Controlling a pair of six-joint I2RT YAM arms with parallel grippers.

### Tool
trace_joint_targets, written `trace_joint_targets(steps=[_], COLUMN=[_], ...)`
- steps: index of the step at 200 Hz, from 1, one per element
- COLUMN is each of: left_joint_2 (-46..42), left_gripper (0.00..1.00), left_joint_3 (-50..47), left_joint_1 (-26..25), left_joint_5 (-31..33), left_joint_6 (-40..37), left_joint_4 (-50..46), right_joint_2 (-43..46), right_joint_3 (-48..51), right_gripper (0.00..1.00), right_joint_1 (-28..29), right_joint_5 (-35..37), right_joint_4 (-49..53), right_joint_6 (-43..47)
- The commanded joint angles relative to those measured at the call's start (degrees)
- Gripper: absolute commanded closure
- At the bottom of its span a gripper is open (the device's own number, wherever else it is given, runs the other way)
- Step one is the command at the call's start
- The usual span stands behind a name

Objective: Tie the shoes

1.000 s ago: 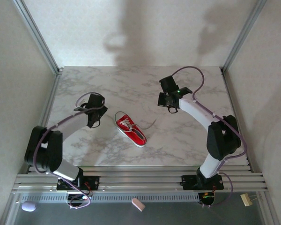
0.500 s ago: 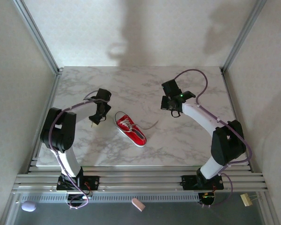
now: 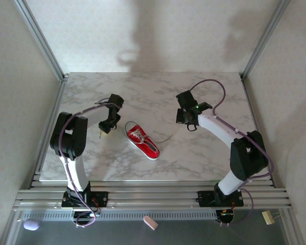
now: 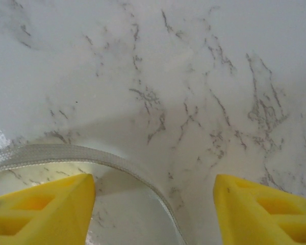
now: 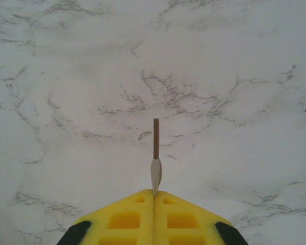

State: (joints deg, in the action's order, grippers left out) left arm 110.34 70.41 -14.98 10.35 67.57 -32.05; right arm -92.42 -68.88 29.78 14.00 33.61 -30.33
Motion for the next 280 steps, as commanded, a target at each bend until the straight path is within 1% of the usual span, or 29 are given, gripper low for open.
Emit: trace_joint_targets(steps=[1,13,53,59,65,86,103,138,170,192,209,239,252,280], left_joint_2=[2.6,3.0,3.7,3.5,3.3,0.7,-3.9,-14.0,-22.5,-27.2,-28.2,-29.5,-30.1,-31.2], left_gripper=[0.47,0.55,0.91,0.94,1.0,1.0,1.0,1.0,1.0,1.0,1.0,1.0,1.0,1.0], left_joint_3=[0.8,0.7,0.3,0.5,0.7,0.6,-0.9,-4.2,-7.9,-10.2,-10.7,-15.9,-18.8,-23.9], left_joint_1=[0.5,0.7,1.4,1.4,1.4,1.4,1.3,1.2,1.1,1.0,0.4,-4.7,-6.6,-9.4], left_joint_5=[3.4,3.2,3.7,3.8,4.2,5.9,6.4,7.4,2.8,-1.8,-4.2,-4.0,-3.3,-4.1], left_joint_6=[0.2,-0.2,-2.4,-3.0,-3.5,-6.1,-9.4,-17.0,-25.6,-28.5,-28.2,-26.0,-24.3,-20.7], left_joint_4=[-0.4,-0.2,1.5,1.6,1.6,2.5,5.2,10.2,17.1,20.0,17.4,14.0,13.2,13.4], right_joint_2=[2.4,2.5,2.9,3.2,3.6,6.0,8.9,15.0,19.9,21.4,20.4,16.2,14.2,10.3], right_joint_3=[1.4,1.6,1.0,1.0,1.0,1.2,1.9,3.2,3.9,2.9,1.7,2.5,3.3,6.0], right_gripper=[1.0,1.0,1.0,1.0,1.0,1.0,1.0,1.0,1.0,1.0,1.0,1.0,1.0,1.0], right_joint_1=[0.4,0.4,0.4,0.4,0.4,0.4,0.5,0.5,0.9,1.1,1.6,5.8,8.0,12.0], right_joint_5=[2.2,2.6,2.9,2.9,2.9,2.1,0.7,-4.3,-8.9,-10.2,-10.0,-6.3,-4.7,-4.8], right_joint_4=[-0.3,-0.3,0.1,0.1,0.0,-0.9,-2.6,-6.5,-9.3,-8.5,-5.2,-0.6,0.0,-1.7], right_joint_6=[-1.0,-1.0,-0.8,-0.9,-0.9,-0.5,0.2,2.8,6.0,6.9,7.0,6.9,6.0,3.3])
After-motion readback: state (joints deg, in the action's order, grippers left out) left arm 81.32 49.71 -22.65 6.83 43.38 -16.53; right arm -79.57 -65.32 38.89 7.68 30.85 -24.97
